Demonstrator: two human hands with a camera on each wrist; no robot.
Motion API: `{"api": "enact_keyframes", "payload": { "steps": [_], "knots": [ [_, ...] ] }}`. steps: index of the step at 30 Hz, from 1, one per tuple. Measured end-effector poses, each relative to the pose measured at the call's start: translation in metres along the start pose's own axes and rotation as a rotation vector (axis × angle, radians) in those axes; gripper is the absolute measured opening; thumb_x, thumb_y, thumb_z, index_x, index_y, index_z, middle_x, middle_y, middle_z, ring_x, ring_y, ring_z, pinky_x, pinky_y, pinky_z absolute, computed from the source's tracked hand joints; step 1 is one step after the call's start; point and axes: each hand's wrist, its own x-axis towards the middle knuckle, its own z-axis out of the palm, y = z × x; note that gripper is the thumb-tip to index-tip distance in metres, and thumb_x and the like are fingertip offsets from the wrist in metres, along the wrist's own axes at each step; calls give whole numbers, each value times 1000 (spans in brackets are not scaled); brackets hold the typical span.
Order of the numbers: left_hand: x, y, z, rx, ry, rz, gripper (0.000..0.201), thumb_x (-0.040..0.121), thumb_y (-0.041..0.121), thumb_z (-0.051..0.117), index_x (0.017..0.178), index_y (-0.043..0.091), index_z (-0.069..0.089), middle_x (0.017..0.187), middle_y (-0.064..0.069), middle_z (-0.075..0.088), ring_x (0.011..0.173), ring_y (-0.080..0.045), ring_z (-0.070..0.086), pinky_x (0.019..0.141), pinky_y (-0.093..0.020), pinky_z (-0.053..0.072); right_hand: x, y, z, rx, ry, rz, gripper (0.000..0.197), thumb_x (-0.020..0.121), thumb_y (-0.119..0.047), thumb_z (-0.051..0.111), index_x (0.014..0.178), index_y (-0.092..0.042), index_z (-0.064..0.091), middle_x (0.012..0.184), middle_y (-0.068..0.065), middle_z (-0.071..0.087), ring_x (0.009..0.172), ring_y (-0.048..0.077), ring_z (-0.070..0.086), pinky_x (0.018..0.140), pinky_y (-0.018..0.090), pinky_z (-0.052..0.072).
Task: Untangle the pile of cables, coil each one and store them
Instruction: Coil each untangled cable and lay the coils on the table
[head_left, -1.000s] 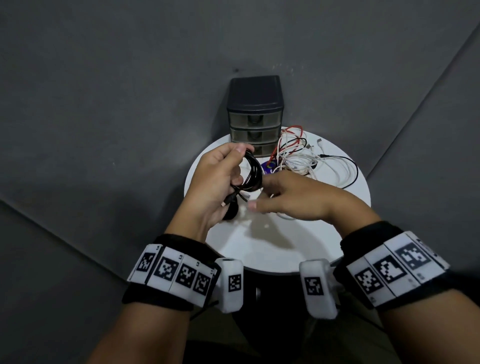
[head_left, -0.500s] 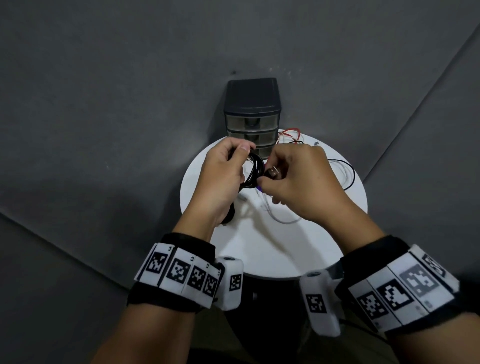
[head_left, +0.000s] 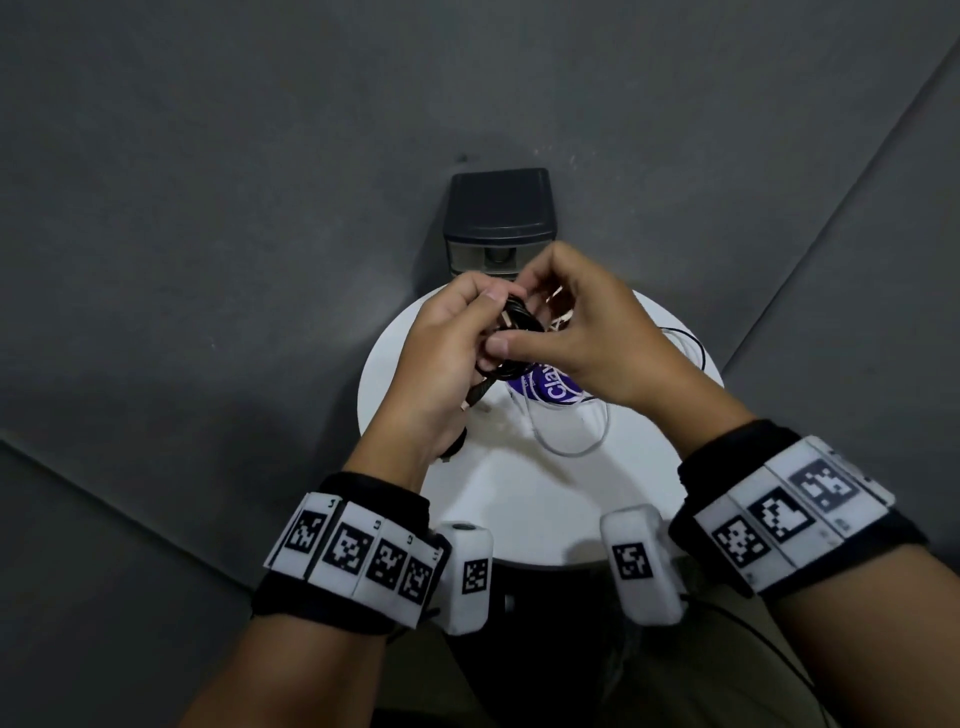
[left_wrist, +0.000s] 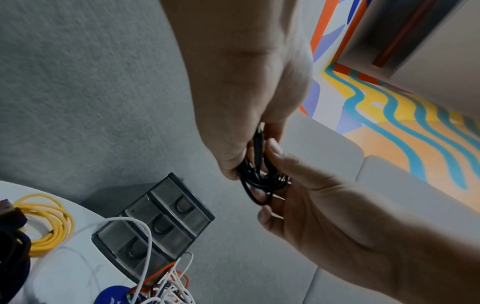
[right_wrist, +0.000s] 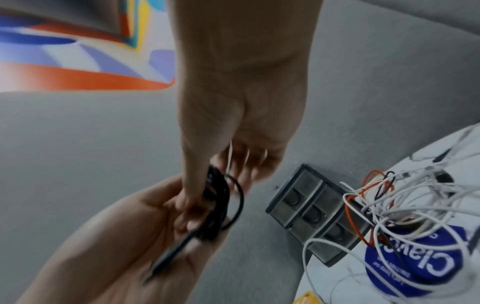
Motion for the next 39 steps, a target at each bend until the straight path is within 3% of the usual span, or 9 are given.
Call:
{"api": "enact_keyframes", "payload": {
  "steps": [3, 7, 14, 19, 22, 26, 31, 37, 39],
  "knots": [
    [-3, 2, 3, 7, -35, 11, 22, 103, 9, 47, 90, 10, 65, 75, -4, 61, 53, -6, 49, 50, -19, 40, 4, 6, -3, -47, -119, 46, 34, 76, -23, 88, 75, -8, 58, 65, -5, 46, 60, 10, 39, 55, 22, 34],
    [-2, -5, -7, 240, -75, 142, 15, 99, 5, 58, 104, 11, 71, 98, -6, 72, 83, -18, 68, 73, -27, 54, 7, 11, -7, -115, -150, 64, 45, 79, -27, 85, 68, 0, 51, 60, -1, 39, 58, 12, 34, 55, 28, 29],
    [5, 1, -23, 360, -121, 208, 22, 95, 5, 68, 111, 16, 77, 102, 1, 78, 90, -16, 74, 82, -26, 56, 11, 14, -14, -135, -197, 115, 39, 78, -27, 86, 71, -2, 58, 59, 2, 49, 56, 14, 44, 58, 32, 36],
    [16, 9, -17, 384, -112, 246, 22, 91, 0, 72, 109, 11, 78, 98, -1, 79, 83, -8, 73, 77, -19, 54, 16, 11, -21, -127, -162, 166, 39, 79, -29, 86, 71, -3, 58, 59, 2, 49, 58, 17, 44, 59, 33, 34],
    [25, 12, -15, 369, -108, 231, 23, 91, -2, 70, 112, 4, 76, 98, -6, 78, 86, -14, 75, 80, -23, 58, 18, 12, -23, -147, -100, 174, 32, 81, -31, 84, 74, -6, 64, 62, 9, 58, 59, 18, 48, 59, 34, 39],
    [30, 16, -11, 372, -110, 211, 22, 93, 0, 69, 112, 6, 77, 98, -11, 78, 88, -25, 76, 74, -27, 60, 20, 11, -24, -176, -45, 181, 28, 82, -35, 80, 82, -9, 70, 80, 20, 69, 64, 19, 56, 65, 47, 53],
    [35, 18, -8, 376, -33, 210, 22, 92, -1, 70, 113, 3, 76, 105, -17, 72, 88, -26, 74, 68, -22, 58, 19, 9, -25, -82, -45, 204, 26, 78, -34, 86, 90, -16, 73, 85, 21, 70, 65, 16, 57, 63, 36, 44],
    [33, 19, -6, 335, -51, 150, 24, 92, -8, 65, 111, 7, 67, 89, -20, 58, 71, -26, 66, 66, -33, 62, 22, 10, -16, -280, 55, 193, 17, 82, -31, 82, 92, -20, 73, 72, -5, 65, 63, 12, 57, 59, 27, 42],
    [32, 19, -8, 349, -63, 139, 19, 92, -9, 64, 106, 5, 62, 86, -19, 55, 68, -22, 66, 64, -33, 61, 21, 11, -12, -345, 93, 190, 14, 83, -30, 79, 91, -21, 72, 73, -7, 64, 67, 12, 57, 61, 26, 40]
  ]
}}
